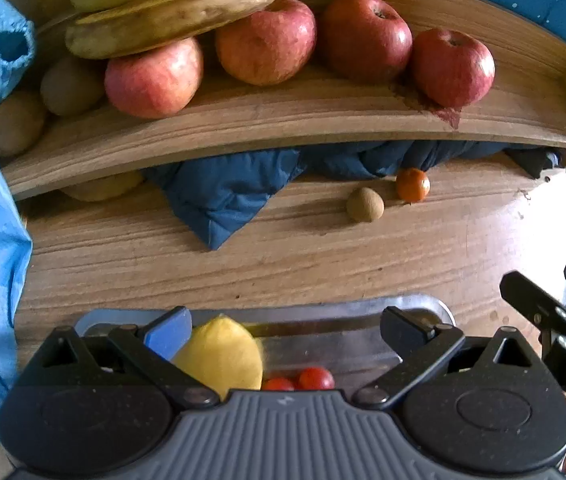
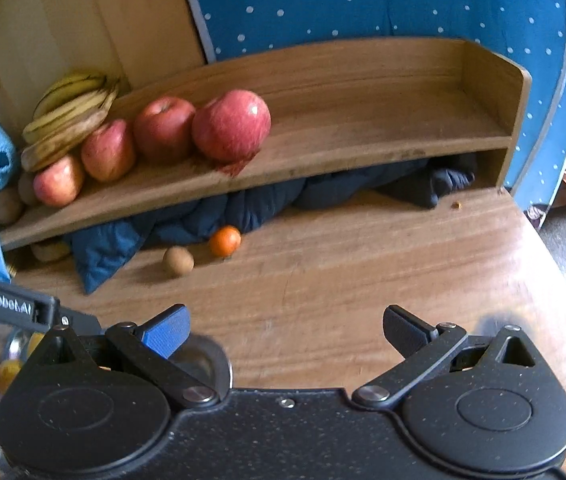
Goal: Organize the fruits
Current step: 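Lift both open grippers away from the tray toward the remaining fruits, then close the left gripper on a brown kiwi while the right gripper grasps a small orange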
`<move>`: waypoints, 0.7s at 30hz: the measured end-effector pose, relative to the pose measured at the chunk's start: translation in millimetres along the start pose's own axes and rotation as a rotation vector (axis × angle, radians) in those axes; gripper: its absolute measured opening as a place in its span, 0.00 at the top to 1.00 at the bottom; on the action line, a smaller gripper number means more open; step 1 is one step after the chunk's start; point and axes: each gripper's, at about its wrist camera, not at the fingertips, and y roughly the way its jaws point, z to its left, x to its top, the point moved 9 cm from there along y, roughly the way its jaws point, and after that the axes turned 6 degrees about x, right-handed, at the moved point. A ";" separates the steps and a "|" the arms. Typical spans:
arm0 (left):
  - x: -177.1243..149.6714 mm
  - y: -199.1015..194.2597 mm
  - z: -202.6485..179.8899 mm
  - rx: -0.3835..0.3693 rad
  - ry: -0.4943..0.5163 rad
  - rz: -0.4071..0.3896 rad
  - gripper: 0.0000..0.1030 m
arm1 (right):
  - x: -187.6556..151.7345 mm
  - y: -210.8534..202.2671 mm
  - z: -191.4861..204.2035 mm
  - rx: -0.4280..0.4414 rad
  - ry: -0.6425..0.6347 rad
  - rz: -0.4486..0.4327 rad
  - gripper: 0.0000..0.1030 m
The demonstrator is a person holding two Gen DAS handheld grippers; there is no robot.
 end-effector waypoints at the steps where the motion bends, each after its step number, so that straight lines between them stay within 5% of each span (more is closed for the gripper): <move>1: 2.4 1.3 -1.5 0.002 -0.001 0.000 0.01 | 3.3 2.5 -0.9 0.002 -0.003 -0.002 0.01; 21: 30.0 42.9 -23.8 0.017 0.034 0.007 0.01 | 52.1 65.4 -3.3 0.104 -0.023 0.034 0.01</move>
